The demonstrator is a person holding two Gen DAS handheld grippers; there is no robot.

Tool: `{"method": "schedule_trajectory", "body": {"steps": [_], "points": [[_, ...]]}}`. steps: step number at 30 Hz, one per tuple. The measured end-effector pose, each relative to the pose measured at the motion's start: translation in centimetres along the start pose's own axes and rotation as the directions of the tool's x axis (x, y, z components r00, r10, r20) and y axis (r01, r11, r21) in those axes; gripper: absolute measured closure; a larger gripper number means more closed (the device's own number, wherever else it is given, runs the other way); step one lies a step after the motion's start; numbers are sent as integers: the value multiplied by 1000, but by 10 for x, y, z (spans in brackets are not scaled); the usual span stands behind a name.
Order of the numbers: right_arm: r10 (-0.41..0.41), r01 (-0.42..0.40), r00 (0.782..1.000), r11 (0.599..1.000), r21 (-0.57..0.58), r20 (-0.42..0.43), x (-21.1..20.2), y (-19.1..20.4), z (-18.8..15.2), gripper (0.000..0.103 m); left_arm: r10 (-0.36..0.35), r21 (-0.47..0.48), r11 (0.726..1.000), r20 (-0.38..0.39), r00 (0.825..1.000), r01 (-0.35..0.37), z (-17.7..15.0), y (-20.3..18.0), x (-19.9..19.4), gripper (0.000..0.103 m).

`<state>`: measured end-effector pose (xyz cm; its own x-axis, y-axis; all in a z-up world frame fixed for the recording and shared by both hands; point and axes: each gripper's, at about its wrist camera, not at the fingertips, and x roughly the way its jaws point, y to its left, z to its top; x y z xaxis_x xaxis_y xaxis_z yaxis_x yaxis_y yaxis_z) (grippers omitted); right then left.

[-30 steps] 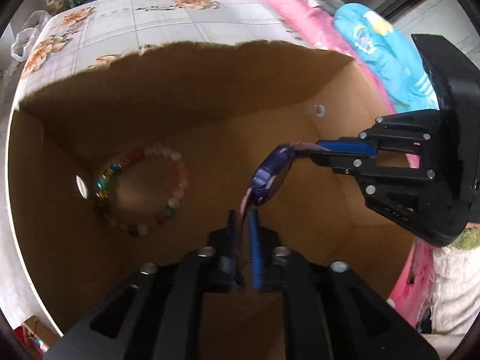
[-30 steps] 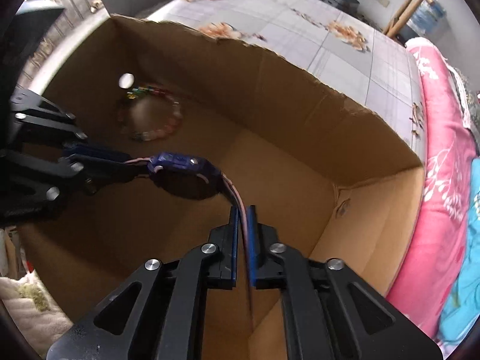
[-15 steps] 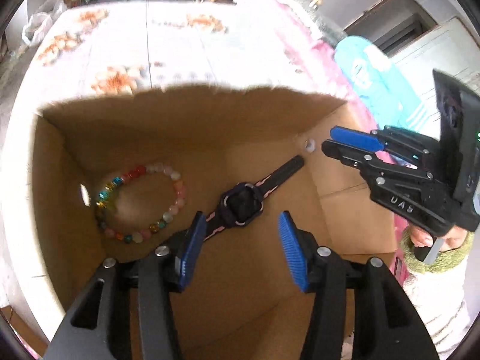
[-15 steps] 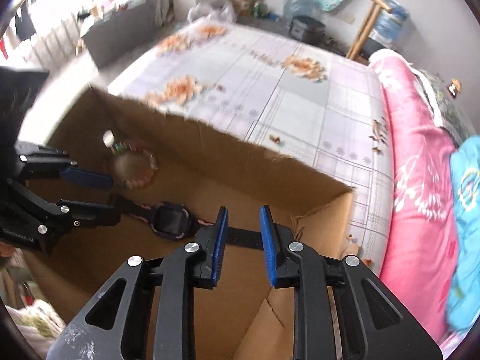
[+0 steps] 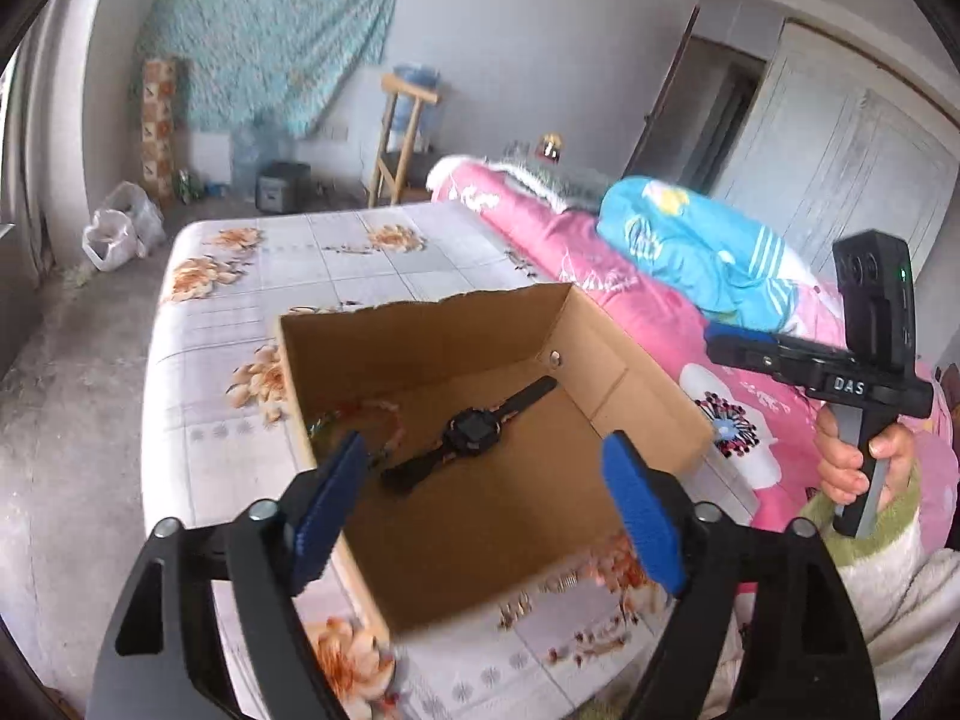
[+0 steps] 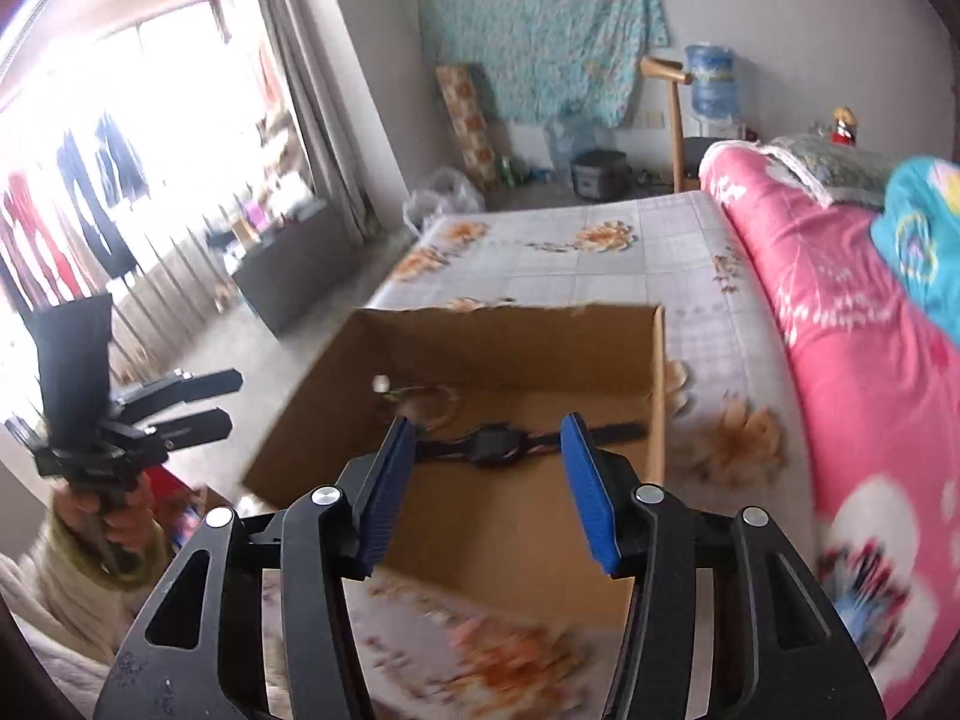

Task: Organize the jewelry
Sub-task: 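Withdraw both grippers from the box back over the table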

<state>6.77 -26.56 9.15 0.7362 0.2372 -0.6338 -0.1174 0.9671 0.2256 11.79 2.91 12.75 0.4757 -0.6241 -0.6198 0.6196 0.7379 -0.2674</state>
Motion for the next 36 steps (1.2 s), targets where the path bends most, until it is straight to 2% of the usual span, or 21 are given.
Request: {"method": "schedule_trajectory", "body": {"steps": [4, 6, 9, 11, 14, 16, 18, 19, 22, 23, 26, 30, 33, 35, 36], "points": [[10, -11, 999, 1000, 3, 34, -20, 22, -39, 40, 32, -32, 999, -8, 999, -33, -41, 0, -18, 19], [-10, 10, 1000, 1000, 9, 18, -21, 30, -60, 34, 88, -26, 996, -32, 996, -89, -64, -5, -18, 18], [-76, 76, 997, 997, 21, -13, -12, 36, -86, 20, 118, -26, 992, -76, 990, -120, -91, -11, -12, 17], [-171, 171, 984, 985, 11, -46, -1, 39, -105, 18, 140, -34, 989, -115, 983, -145, -109, -15, 0, 16], [-261, 264, 959, 964, 10, -112, 16, 39, -126, 14, 169, -44, 983, -173, 970, -179, -132, -20, 23, 16], [-295, 299, 946, 954, 5, -137, 20, 40, -136, 9, 191, -33, 979, -199, 961, -202, -143, -23, 38, 16], [-318, 324, 937, 946, 16, -147, 22, 40, -142, 8, 220, -6, 974, -210, 953, -227, -150, -27, 48, 16], [-363, 368, 921, 930, 14, -139, 22, 39, -144, 8, 228, 2, 973, -214, 950, -233, -150, -28, 52, 16], [-563, 564, 820, 825, -19, -101, 25, 44, -147, 8, 233, 21, 972, -206, 951, -233, -151, -31, 61, 16], [-586, 586, 805, 810, -33, -95, 28, 44, -147, 8, 240, 26, 971, -205, 949, -239, -152, -31, 64, 15], [-615, 613, 785, 789, -50, -76, 30, 48, -147, 8, 269, 46, 963, -209, 940, -266, -152, -30, 71, 12], [-607, 605, 794, 794, -59, -20, 28, 56, -142, 8, 294, 37, 955, -215, 931, -293, -152, -25, 79, 11], [-548, 548, 836, 835, -53, 18, 26, 59, -133, 8, 314, 23, 948, -225, 922, -317, -151, -20, 86, 10], [-487, 487, 873, 871, -55, 18, 31, 57, -128, 8, 325, 13, 943, -241, 914, -332, -150, -16, 90, 9], [-473, 473, 881, 879, -56, 16, 33, 57, -126, 8, 325, 11, 943, -244, 914, -333, -150, -15, 91, 8]]}}
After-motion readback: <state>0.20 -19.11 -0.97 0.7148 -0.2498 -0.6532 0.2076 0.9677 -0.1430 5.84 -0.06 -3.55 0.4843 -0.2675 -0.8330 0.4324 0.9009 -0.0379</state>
